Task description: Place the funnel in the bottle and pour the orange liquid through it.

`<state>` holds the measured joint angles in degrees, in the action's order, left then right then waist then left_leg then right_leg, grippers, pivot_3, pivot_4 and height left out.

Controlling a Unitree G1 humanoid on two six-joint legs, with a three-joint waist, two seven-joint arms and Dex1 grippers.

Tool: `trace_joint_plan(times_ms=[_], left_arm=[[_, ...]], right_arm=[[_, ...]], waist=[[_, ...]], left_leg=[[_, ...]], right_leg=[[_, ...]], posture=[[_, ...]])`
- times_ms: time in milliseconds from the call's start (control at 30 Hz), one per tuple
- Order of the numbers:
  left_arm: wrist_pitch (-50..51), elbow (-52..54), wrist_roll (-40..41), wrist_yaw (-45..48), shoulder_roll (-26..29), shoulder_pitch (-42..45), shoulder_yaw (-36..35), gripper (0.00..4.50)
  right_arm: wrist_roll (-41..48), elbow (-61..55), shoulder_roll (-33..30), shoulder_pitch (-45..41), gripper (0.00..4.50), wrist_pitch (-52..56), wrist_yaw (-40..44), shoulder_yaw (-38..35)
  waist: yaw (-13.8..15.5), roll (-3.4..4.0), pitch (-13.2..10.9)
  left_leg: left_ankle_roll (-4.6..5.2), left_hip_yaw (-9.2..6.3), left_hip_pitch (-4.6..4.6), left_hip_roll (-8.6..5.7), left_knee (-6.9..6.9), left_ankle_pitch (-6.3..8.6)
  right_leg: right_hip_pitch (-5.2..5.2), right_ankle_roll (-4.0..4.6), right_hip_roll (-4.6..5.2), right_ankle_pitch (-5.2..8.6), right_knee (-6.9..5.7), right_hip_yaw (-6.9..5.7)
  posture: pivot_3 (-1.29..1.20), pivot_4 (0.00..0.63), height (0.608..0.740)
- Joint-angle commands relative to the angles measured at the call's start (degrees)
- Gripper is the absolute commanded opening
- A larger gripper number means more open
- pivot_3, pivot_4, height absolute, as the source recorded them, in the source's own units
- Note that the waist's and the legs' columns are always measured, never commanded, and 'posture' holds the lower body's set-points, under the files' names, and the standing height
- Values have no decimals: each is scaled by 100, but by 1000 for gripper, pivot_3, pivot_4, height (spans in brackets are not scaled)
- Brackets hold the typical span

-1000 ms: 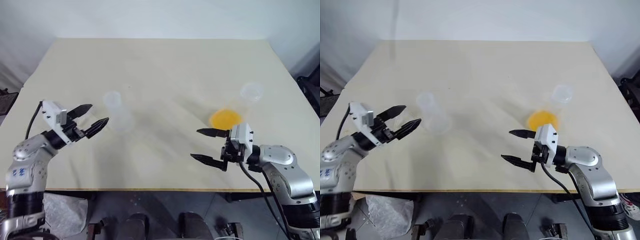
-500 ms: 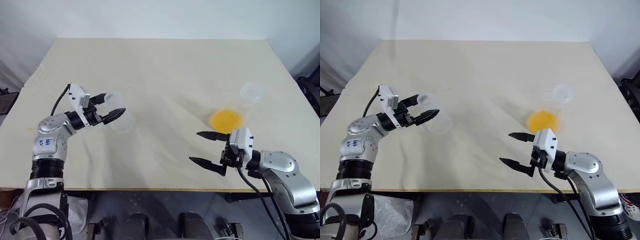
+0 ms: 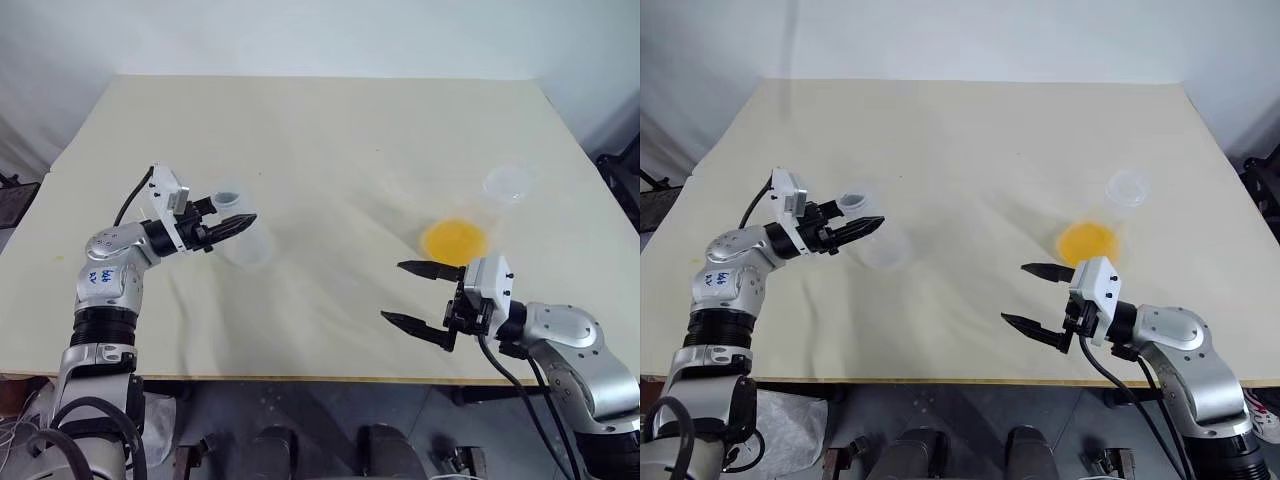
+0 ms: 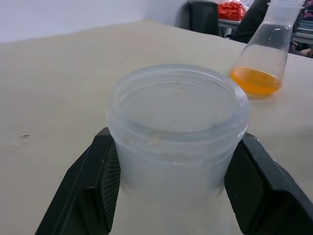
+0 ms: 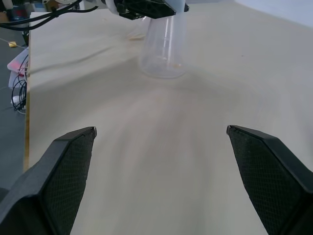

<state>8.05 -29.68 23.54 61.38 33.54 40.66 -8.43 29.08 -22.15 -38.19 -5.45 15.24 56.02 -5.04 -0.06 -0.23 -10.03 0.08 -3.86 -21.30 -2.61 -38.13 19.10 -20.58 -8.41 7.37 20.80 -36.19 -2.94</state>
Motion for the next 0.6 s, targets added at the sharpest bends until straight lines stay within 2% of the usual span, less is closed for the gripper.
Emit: trace_joint_plan(times_ms=[33,300,600], left_arm=[[110,649,153,171,48,117,-12,2554],[717,2027,-32,-299,-496,13,624,2554],[1172,2806,-486,-946,-1181,-12,1543,2554]], right_arm=[[157,-137,-126,38,4500,1,84,-198],[427,-70,-253,324,4500,207,174,-476],[547,-152,-215,561,4500,371,33,-691]], waist=[[-1,-1,0],[22,-3,-2],[21,-6,-3]], left_leg=[[0,0,0,0,0,0],[2,-9,-2,-5,-2,-1],[2,-7,-4,-2,-1,-2]], right_leg=[[0,0,0,0,0,0],[7,-2,3,-1,3,0],[7,-2,-2,-1,8,0]], posture=[[0,150,740],[0,150,740],[0,150,740]])
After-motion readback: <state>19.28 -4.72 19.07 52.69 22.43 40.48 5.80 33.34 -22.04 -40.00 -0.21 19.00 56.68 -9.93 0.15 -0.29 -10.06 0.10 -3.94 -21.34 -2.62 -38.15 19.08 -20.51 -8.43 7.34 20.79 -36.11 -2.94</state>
